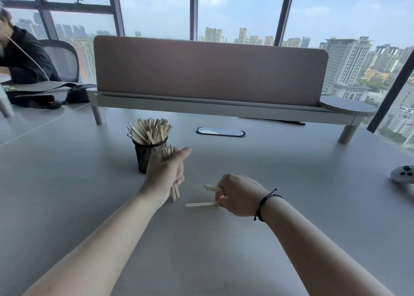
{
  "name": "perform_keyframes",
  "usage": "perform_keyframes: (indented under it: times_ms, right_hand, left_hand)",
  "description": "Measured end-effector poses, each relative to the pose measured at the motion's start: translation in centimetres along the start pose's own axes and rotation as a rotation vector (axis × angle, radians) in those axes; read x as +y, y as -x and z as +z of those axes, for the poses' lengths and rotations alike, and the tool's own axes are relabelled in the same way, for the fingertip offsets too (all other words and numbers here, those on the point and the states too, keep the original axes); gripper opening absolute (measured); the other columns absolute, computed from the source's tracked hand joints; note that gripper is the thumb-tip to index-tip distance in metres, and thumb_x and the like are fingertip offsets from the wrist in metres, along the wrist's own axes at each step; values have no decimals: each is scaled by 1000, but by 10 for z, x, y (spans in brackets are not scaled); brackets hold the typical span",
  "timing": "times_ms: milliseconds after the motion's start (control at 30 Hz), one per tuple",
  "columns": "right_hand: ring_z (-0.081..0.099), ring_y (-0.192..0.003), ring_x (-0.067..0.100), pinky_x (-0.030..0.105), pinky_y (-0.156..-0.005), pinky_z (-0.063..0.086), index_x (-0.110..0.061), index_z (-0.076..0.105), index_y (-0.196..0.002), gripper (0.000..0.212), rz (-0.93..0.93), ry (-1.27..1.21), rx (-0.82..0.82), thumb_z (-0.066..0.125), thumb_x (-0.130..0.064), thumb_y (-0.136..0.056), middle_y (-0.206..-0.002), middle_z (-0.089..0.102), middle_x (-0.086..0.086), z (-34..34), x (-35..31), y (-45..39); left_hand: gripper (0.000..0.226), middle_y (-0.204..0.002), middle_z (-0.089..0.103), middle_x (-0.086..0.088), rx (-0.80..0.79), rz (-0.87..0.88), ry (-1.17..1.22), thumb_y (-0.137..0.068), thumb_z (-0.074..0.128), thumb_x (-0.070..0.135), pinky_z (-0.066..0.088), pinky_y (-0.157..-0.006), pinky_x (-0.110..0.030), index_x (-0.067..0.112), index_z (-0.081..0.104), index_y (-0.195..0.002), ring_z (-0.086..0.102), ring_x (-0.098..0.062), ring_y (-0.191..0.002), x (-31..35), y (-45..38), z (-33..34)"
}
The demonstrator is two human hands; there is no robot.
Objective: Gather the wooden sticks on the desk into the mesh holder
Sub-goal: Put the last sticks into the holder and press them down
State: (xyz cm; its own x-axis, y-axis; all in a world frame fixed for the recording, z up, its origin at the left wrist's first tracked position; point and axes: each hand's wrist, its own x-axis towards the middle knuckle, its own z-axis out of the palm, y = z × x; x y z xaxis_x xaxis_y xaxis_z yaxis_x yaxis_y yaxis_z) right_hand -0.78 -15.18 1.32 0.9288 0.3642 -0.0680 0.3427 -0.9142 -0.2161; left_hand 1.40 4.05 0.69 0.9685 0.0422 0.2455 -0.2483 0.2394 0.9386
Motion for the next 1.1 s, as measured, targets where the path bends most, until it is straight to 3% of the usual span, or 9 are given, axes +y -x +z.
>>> perform_keyframes:
  times_ms: [133,233,300,400,500,633,800,967,1100]
  right_hand:
    - [61,-87,32,35,-69,48,-25,53,-84,11,-42,53,23,49,-29,-93,-93,65,3,7,1,1]
    - [62,-79,26,37,-68,50,-25,53,-92,7,-53,-104,165,46,-28,-94,-85,69,-3,6,8,2]
    - [59,-68,20,34,-62,48,-22,56,-94,7,-44,-331,271,49,-24,-95,-74,66,-6,-2,7,0]
    - [37,-53,17,29,-52,32,-4,60,-90,18,17,-843,374,54,-19,-97,-57,45,-7,-10,1,-4]
    - [27,-49,14,25,-47,24,-7,61,-89,17,56,-1350,313,52,-14,-100,-52,33,-6,-13,-7,-2]
    - [34,-48,20,28,-50,29,-10,62,-99,18,29,-1622,204,45,-8,-102,-56,32,4,-7,-15,3]
    - [15,-48,16,27,-48,15,-12,54,-92,9,-47,-1608,296,52,-16,-101,-55,22,-2,-12,-19,8]
    - [21,-42,17,27,-46,21,-18,32,-56,49,-75,-1525,421,65,-34,-89,-48,26,-2,-8,-18,10]
    - [26,-38,19,29,-46,30,-21,31,-47,54,-34,-1455,420,67,-31,-85,-42,30,2,2,-19,12]
  left_hand:
    - [55,-41,23,6,-35,7,-46,-89,68,20,23,-42,-19,24,29,-50,18,-11,-36,-7,3,1]
    - [60,-42,21,10,25,-10,6,-96,63,19,13,-43,-19,26,25,-50,13,-10,-39,-3,2,2]
    - [59,-43,19,8,85,-31,55,-91,64,29,9,-45,-22,26,21,-50,11,-11,-41,0,0,-1]
    - [60,-44,18,5,138,-59,74,-90,65,32,10,-44,-23,26,21,-50,13,-13,-40,-1,-1,-3]
    - [62,-43,18,5,126,-67,53,-97,61,24,11,-44,-23,26,23,-48,13,-13,-40,-2,1,0]
    - [58,-44,20,4,61,-85,26,-98,61,20,12,-43,-22,22,25,-51,14,-12,-41,-4,5,8]
    - [56,-43,25,2,-5,-75,-16,-96,63,18,18,-42,-20,19,31,-50,19,-13,-38,-8,10,13]
    - [56,-42,27,3,-27,-58,-14,-96,63,17,20,-42,-19,20,33,-48,19,-13,-37,-7,13,17]
    - [55,-43,28,1,-4,-53,-44,-95,64,17,25,-43,-22,18,33,-50,23,-14,-36,-10,14,18]
